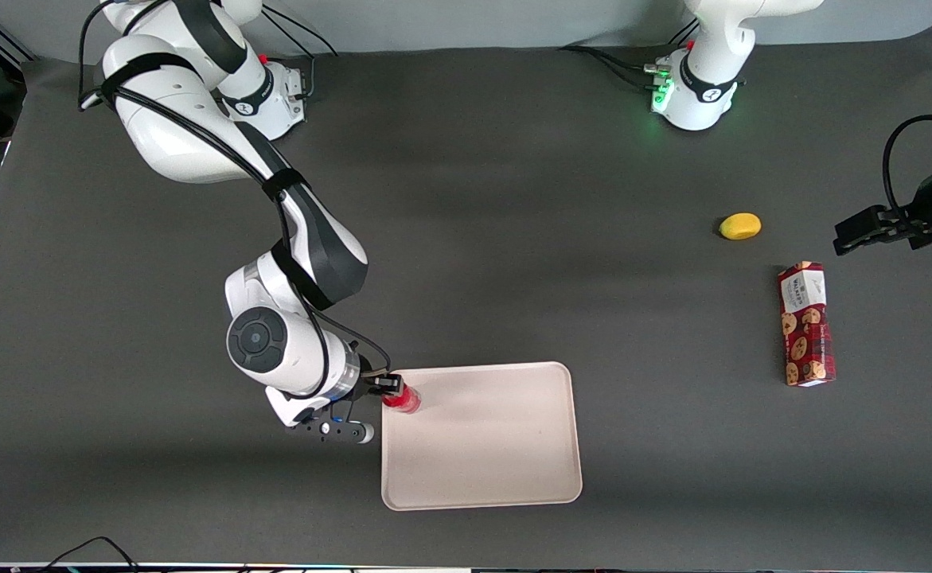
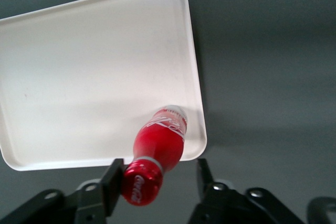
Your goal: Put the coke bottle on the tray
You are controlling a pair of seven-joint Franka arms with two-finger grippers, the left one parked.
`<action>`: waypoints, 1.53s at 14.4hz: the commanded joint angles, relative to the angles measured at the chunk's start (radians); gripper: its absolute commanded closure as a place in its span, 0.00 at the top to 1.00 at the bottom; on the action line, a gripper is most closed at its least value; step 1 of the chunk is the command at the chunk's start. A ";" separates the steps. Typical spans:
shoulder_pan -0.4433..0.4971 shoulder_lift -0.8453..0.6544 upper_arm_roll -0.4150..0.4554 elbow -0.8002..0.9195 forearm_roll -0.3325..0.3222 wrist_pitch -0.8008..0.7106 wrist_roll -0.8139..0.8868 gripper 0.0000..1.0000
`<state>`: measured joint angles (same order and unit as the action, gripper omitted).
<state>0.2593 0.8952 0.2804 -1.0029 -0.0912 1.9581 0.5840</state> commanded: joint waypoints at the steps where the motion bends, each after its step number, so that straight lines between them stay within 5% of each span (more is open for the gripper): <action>1: -0.009 -0.022 0.011 0.021 -0.013 -0.013 0.008 1.00; 5: -0.028 -0.165 0.008 0.018 -0.015 -0.095 0.014 1.00; 11: -0.189 -0.488 -0.003 -0.109 -0.015 -0.545 -0.271 1.00; 15: -0.229 -0.835 -0.101 -0.535 -0.019 -0.506 -0.427 1.00; 19: -0.238 -1.111 -0.197 -0.950 0.030 -0.291 -0.529 1.00; 22: -0.238 -1.176 -0.216 -1.050 0.059 -0.240 -0.520 1.00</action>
<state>0.0250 -0.1894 0.0672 -1.9323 -0.0603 1.6595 0.0777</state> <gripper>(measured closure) 0.000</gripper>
